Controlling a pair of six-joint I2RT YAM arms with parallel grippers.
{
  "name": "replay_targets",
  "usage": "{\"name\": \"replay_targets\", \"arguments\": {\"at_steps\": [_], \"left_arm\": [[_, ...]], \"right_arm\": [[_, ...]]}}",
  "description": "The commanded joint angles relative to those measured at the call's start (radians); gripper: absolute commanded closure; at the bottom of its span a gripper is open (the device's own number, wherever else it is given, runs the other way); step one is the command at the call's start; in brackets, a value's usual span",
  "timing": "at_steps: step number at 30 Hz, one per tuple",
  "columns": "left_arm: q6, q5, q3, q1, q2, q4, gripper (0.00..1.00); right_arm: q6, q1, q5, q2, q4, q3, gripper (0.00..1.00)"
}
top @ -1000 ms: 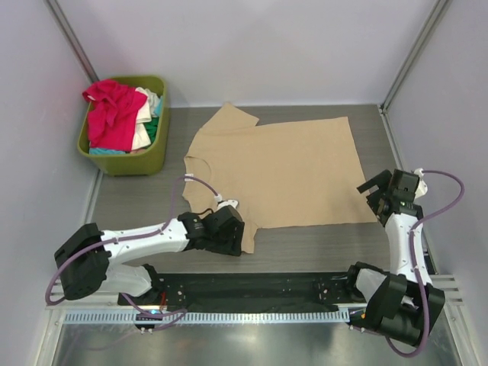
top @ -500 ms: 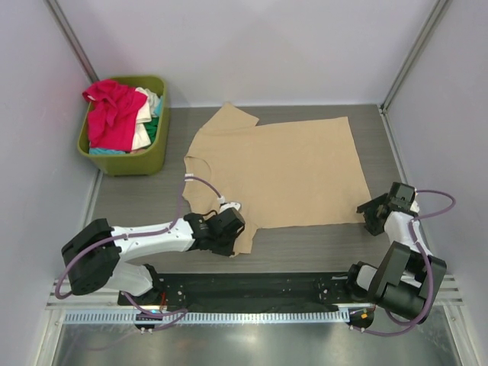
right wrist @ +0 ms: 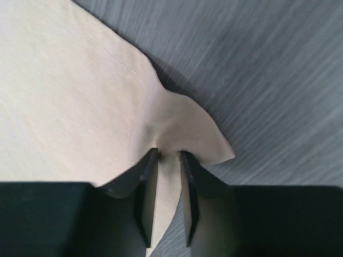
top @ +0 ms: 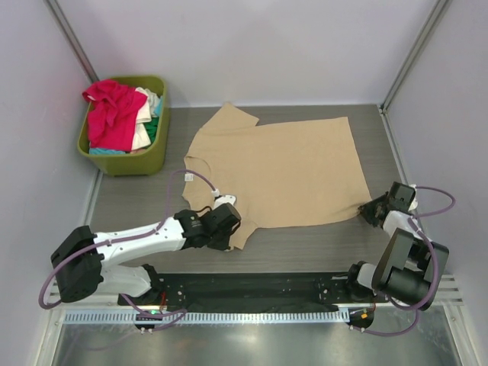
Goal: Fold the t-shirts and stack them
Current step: Fold the tshirt
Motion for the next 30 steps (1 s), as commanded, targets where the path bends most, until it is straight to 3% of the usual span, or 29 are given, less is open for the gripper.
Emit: {"name": "replay_targets", "arguments": {"at_steps": [1, 2, 4, 9, 17, 20, 24, 30], "left_arm": [[0.019, -0.046, 0.031, 0.012, -0.035, -0.043, 1.00], [0.020, -0.046, 0.035, 0.015, -0.038, -0.047, 1.00], [0.023, -0.052, 0.050, 0.016, -0.053, -0.075, 1.00], [0.072, -0.092, 0.140, 0.020, -0.076, -0.195, 1.00], [0.252, -0.145, 0.418, 0.062, -0.006, -0.392, 1.00], [0.347, -0.161, 0.516, 0.119, 0.068, -0.435, 1.00], [0.465, -0.285, 0.659, 0.191, 0.210, -0.498, 1.00], [0.595, -0.273, 0.957, 0.346, 0.448, -0.498, 1.00]], "right_arm": [[-0.010, -0.001, -0.035, 0.062, 0.025, -0.056, 0.77], [-0.012, -0.001, -0.040, 0.060, 0.025, -0.055, 0.90], [-0.022, -0.001, -0.049, 0.045, 0.021, -0.056, 0.98], [-0.019, -0.001, -0.069, -0.087, -0.045, -0.059, 0.99], [-0.024, 0.001, -0.064, -0.343, -0.225, 0.033, 0.99], [-0.007, 0.001, -0.092, -0.319, -0.219, 0.080, 0.99], [0.021, 0.002, -0.119, -0.230, -0.161, 0.134, 0.99], [0.119, 0.045, -0.113, -0.098, -0.050, 0.221, 0.98]]}}
